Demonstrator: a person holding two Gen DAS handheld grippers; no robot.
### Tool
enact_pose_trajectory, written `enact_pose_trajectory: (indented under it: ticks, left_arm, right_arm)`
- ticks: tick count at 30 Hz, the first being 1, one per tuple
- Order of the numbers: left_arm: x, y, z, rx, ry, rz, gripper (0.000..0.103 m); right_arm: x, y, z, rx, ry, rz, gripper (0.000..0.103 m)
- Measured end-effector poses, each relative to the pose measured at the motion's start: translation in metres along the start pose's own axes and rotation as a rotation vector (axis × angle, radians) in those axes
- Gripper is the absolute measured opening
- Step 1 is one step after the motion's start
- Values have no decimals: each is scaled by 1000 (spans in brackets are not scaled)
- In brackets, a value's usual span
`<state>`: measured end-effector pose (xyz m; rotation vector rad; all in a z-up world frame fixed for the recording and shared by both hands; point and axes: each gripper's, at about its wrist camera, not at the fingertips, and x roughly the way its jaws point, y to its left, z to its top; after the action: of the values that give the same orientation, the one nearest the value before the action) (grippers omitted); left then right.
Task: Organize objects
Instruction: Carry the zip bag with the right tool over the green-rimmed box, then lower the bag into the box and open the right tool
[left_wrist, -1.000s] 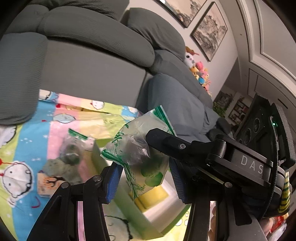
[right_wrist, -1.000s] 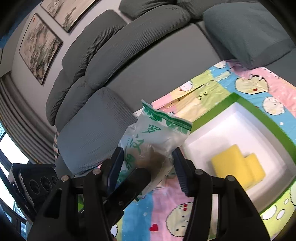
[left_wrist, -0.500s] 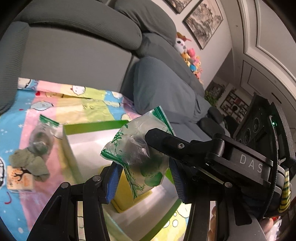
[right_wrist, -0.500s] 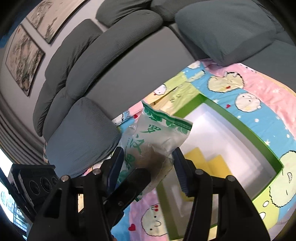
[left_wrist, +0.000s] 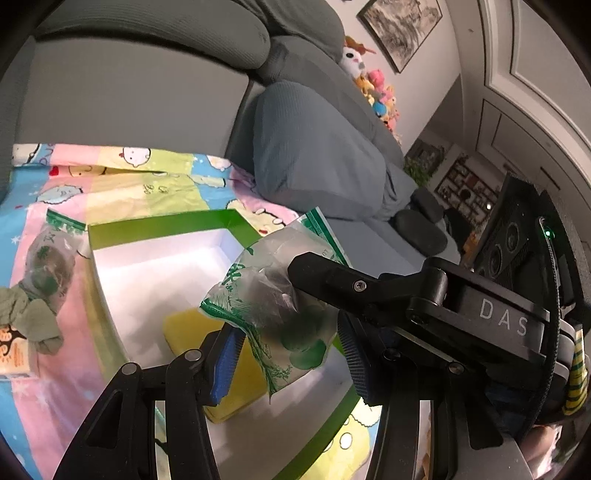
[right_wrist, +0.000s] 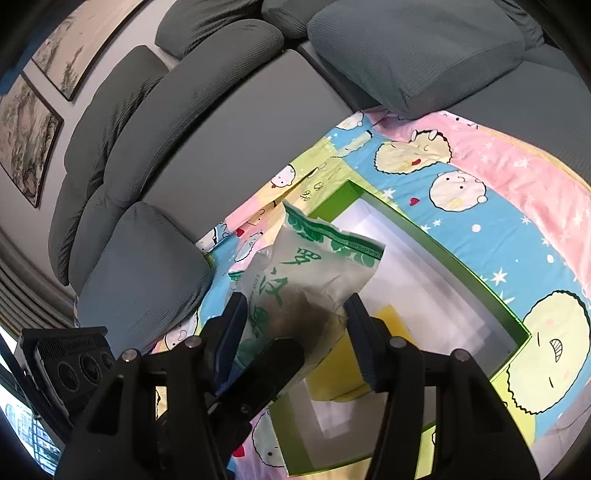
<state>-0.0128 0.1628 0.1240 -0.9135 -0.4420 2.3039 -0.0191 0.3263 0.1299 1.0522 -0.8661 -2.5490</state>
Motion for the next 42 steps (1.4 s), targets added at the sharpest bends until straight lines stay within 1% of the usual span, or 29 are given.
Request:
enact_pose_trajectory:
  ticks: [8, 18, 28, 35, 42]
  left_arm:
    - [18, -2, -5, -15, 44, -26, 52]
    - [28, 3, -10, -45, 91, -19, 52]
    - [25, 8, -13, -73, 95, 11, 52]
    - [23, 11, -14, -79, 96, 12, 52]
    - [26, 12, -16, -84, 113, 13, 52]
  right_arm:
    - [2, -17, 3, 28, 13, -48, 53]
    - [13, -27, 4, 53, 38, -103, 53]
    - [24, -28, 2, 68, 56, -103, 53]
    - [27, -25, 1, 58, 61, -99, 53]
    - [32, -30, 3, 77, 70, -105, 53]
